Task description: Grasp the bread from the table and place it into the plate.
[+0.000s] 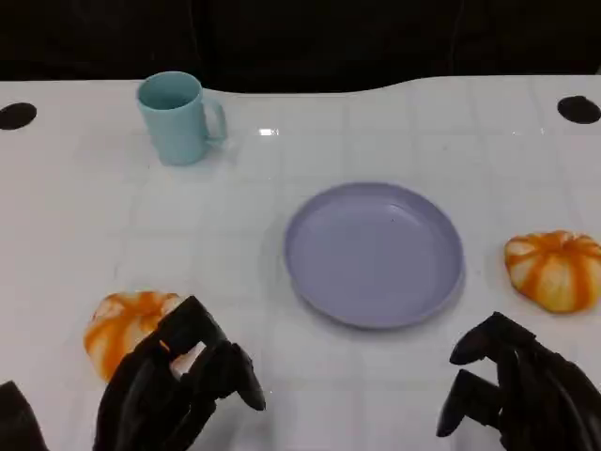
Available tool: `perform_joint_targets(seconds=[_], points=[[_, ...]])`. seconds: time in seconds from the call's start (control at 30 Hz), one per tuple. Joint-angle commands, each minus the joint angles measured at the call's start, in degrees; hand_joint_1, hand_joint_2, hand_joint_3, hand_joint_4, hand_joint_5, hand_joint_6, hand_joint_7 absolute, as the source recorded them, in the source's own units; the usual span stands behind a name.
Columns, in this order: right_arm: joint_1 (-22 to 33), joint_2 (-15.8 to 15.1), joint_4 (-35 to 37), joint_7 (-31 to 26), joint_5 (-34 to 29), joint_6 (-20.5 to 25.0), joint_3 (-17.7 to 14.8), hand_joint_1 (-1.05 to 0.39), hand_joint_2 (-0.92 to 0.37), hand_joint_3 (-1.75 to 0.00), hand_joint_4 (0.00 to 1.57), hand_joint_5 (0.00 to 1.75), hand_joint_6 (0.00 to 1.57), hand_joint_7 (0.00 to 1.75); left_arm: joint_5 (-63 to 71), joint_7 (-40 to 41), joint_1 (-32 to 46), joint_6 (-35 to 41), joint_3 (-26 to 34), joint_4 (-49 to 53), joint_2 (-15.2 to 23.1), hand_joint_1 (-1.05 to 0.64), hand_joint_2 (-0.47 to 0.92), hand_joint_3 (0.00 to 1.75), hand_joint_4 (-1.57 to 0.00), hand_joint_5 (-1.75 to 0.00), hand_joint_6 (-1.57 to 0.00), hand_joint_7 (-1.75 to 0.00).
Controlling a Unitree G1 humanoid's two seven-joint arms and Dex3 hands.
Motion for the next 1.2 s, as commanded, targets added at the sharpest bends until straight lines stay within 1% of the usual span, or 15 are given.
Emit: perform_joint_targets(seconds=[0.03,0.27,0.37,0.47,0.5,0.53,0.57,0.67,0.73,0.83,0.97,1.0,1.03,1.13,1.2], points=[[0.0,-0.2,-0.8,-0.2,0.6,-0.1,-0.3,-0.53,-0.92,-0.45,0.62,1.75,0.40,1.68,0.3,-0.6,-0.1,-0.6,0.4,-0.4,0.8,-0.56,0.92,0.34,-0.72,-1.75,-0.50,-1.73],[-0.2,-0.4,-0.6,0.3,0.8,-0.2,-0.3,-0.52,-0.92,-0.47,0.63,1.75,0.41,1.68,1.1,-1.3,-0.3,-2.7,0.3,-0.4,1.0,-0.56,0.92,0.36,-0.70,-1.75,-0.49,-1.72],[-0.2,-0.4,-0.6,0.0,-0.3,-1.0,0.1,-0.52,-0.92,-0.48,0.63,1.75,0.42,1.68,2.8,-0.6,-0.2,-4.9,0.1,-1.0,0.8,-0.58,0.92,0.36,-0.66,-1.75,-0.52,-1.62],[0.0,-0.2,-1.2,-0.6,-0.1,-0.1,0.2,-0.53,-0.92,-0.49,0.64,1.75,0.42,1.68,4.5,0.4,-0.2,-6.7,0.2,-1.7,0.9,-0.60,0.92,0.33,-0.61,-1.75,-0.57,-1.41],[0.1,-0.1,-1.2,-0.6,-0.2,-0.2,0.3,-0.52,-0.92,-0.49,0.64,1.75,0.42,1.68,5.1,0.4,-0.3,-7.6,0.3,-1.8,1.0,-0.60,0.92,0.33,-0.57,-1.68,-0.59,-1.27],[0.1,-0.1,-1.1,-0.5,-0.3,-0.6,0.4,-0.52,-0.92,-0.49,0.64,1.75,0.42,1.68,6.3,0.4,-0.7,-8.7,0.5,-2.0,1.7,-0.60,0.92,0.33,-0.57,-1.66,-0.59,-1.23],[0.2,-0.1,-1.0,-0.4,-0.3,-0.9,0.5,-0.51,-0.92,-0.50,0.64,1.75,0.41,1.68,7.5,0.6,-1.0,-9.6,0.6,-2.2,2.3,-0.59,0.92,0.33,-0.55,-1.58,-0.62,-1.12],[0.2,-0.1,-1.1,-0.4,0.0,-0.7,0.5,-0.52,-0.92,-0.50,0.64,1.75,0.41,1.69,11.0,1.3,-1.9,-12.3,0.8,-2.4,4.1,-0.59,0.92,0.31,-0.54,-1.50,-0.65,-0.98],[0.2,-0.2,-1.2,-0.4,0.2,-0.3,0.5,-0.53,-0.92,-0.49,0.64,1.75,0.41,1.69,13.7,1.6,-2.6,-14.4,0.7,-2.2,5.6,-0.59,0.92,0.29,-0.56,-1.39,-0.68,-0.79],[0.2,-0.2,-1.4,-0.5,0.2,-0.1,0.5,-0.53,-0.92,-0.49,0.64,1.75,0.40,1.69,16.8,2.7,-3.1,-15.7,0.4,-2.8,7.6,-0.59,0.92,0.26,-0.55,-1.29,-0.71,-0.59],[0.2,-0.2,-1.4,-0.5,0.2,-0.1,0.6,-0.53,-0.92,-0.48,0.63,1.75,0.40,1.69,17.4,3.3,-3.1,-16.1,0.1,-2.8,8.1,-0.59,0.92,0.26,-0.55,-1.26,-0.72,-0.53],[0.2,-0.1,-1.5,-0.6,0.2,-0.1,0.6,-0.53,-0.92,-0.48,0.63,1.75,0.40,1.69,22.1,4.8,-2.8,-16.7,0.2,-5.3,10.2,-0.59,0.92,0.26,-0.55,-1.26,-0.73,-0.52],[0.2,-0.1,-1.5,-0.7,0.2,-0.2,0.6,-0.53,-0.92,-0.49,0.63,1.75,0.40,1.69,25.7,6.0,-2.6,-17.2,0.4,-7.2,11.7,-0.54,0.92,0.19,-0.50,-1.06,-0.68,-0.35],[0.2,0.0,-1.5,-0.8,0.1,-0.3,0.6,-0.53,-0.92,-0.49,0.63,1.75,0.40,1.69,35.7,9.6,-2.2,-18.7,0.7,-11.5,15.4,-0.51,0.92,0.12,-0.48,-0.75,-0.67,-0.12],[0.2,0.0,-1.5,-1.0,0.0,-0.2,0.6,-0.53,-0.92,-0.49,0.63,1.75,0.41,1.69,39.7,11.5,-2.1,-18.9,0.4,-12.9,17.0,-0.53,0.92,0.11,-0.48,-0.61,-0.65,-0.05]])
